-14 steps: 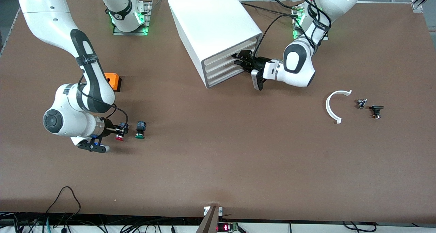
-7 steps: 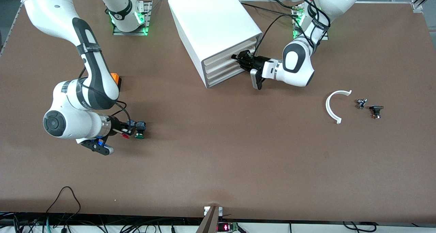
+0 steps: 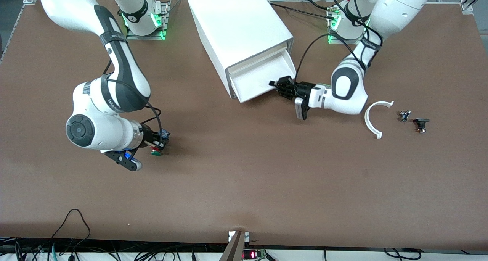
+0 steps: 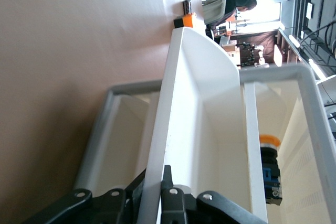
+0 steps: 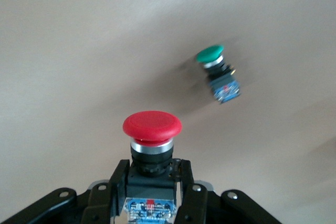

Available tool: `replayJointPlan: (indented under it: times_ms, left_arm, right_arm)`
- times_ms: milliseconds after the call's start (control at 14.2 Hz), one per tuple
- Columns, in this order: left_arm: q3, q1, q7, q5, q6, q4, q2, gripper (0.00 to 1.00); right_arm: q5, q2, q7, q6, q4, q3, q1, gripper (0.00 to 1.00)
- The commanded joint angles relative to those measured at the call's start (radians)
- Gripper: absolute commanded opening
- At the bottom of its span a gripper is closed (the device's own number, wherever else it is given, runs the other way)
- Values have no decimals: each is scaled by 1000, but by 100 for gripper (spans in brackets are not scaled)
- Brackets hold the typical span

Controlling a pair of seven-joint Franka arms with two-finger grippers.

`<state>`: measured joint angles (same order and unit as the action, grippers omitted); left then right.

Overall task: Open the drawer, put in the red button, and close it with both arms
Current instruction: 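Lift the red button over the open drawer with the right gripper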

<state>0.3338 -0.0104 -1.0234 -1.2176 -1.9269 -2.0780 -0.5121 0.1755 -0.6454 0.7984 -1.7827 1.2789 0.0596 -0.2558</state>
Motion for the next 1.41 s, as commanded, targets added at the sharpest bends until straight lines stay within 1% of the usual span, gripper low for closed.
replayJointPlan:
  times_ms: [0, 141, 211, 282, 352, 423, 563, 775, 915, 1056, 1197, 1338]
  left_arm:
    - [-12, 20, 74, 117, -43, 131, -74, 0]
    - [-12, 29, 97, 132, -43, 157, -77, 0]
    - [-12, 32, 97, 133, -43, 162, -79, 9]
    - [-13, 30, 97, 133, -43, 162, -79, 31]
    - [-12, 35, 97, 133, -41, 162, -77, 97]
    - [-13, 36, 101, 133, -35, 162, -72, 100]
    - [-13, 53, 158, 153, 2, 183, -68, 100]
    - [-13, 99, 325, 206, 129, 248, -46, 100]
    - [-9, 118, 507, 330, 198, 312, -16, 100]
    - [-13, 122, 703, 429, 303, 383, 35, 100]
    - [-12, 122, 881, 591, 354, 453, 73, 100]
    - [-1, 121, 998, 776, 385, 519, 79, 100]
  right_arm:
    - [12, -2, 163, 52, -82, 60, -23, 0]
    - [12, -2, 255, 66, -118, 72, -51, 0]
    - [12, -2, 296, 66, -118, 74, -72, 0]
    - [12, -2, 353, 66, -121, 74, -100, 0]
    - [12, -2, 417, 66, -137, 72, -132, 0]
    - [7, -2, 476, 66, -160, 72, -169, 0]
    - [5, -2, 589, 59, -171, 71, -230, 0]
    - [-7, -2, 749, 39, -171, 62, -331, 0]
    - [-42, -3, 850, 8, -171, 65, -385, 0]
    - [-47, -7, 950, -38, -165, 65, -427, 0]
    - [-48, -16, 1025, -90, -161, 65, -462, 0]
    - [-77, -40, 1108, -160, -151, 65, -500, 0]
